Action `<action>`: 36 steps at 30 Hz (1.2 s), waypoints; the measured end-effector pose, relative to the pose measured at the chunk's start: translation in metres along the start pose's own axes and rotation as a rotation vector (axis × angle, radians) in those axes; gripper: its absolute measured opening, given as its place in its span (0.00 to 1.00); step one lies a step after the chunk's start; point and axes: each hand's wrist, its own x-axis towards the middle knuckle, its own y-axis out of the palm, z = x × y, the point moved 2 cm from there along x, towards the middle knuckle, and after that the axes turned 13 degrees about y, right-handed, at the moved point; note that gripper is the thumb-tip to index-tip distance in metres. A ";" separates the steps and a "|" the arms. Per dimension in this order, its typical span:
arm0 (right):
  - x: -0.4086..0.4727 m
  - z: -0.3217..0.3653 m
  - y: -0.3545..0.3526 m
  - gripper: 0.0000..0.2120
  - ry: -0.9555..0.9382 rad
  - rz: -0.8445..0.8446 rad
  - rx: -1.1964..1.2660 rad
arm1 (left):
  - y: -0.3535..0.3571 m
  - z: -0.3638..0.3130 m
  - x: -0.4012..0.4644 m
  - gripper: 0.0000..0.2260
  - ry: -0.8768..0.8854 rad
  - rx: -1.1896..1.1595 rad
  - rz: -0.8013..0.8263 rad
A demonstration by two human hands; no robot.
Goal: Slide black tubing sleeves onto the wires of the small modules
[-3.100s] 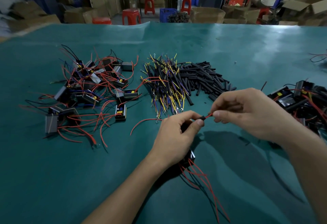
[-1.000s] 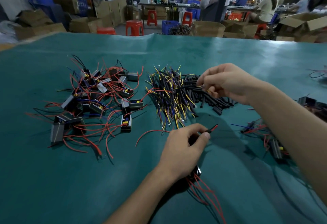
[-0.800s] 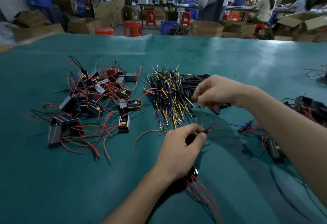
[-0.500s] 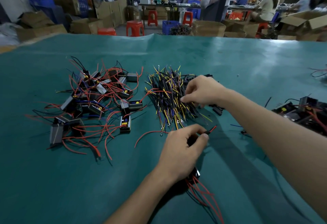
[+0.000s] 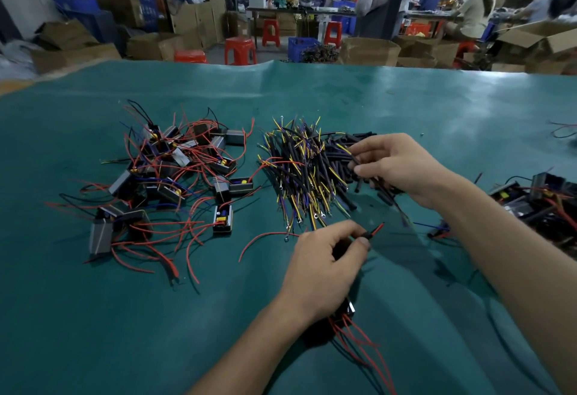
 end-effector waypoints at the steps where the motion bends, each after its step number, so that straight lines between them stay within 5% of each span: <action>1: -0.007 -0.003 -0.005 0.14 -0.008 0.019 0.083 | 0.000 0.000 0.000 0.08 -0.002 -0.002 0.000; 9: -0.055 -0.038 -0.027 0.19 0.067 0.019 0.476 | -0.001 0.002 0.000 0.08 -0.012 -0.035 0.003; 13: -0.070 -0.054 -0.026 0.12 0.085 0.012 0.577 | 0.000 0.000 -0.001 0.08 -0.017 -0.053 0.010; 25: -0.090 -0.072 -0.004 0.03 0.013 -0.005 0.515 | 0.002 0.000 0.001 0.07 -0.031 -0.050 0.004; 36: -0.088 -0.078 -0.001 0.05 -0.031 -0.192 0.552 | 0.003 0.004 0.000 0.06 -0.055 -0.077 -0.009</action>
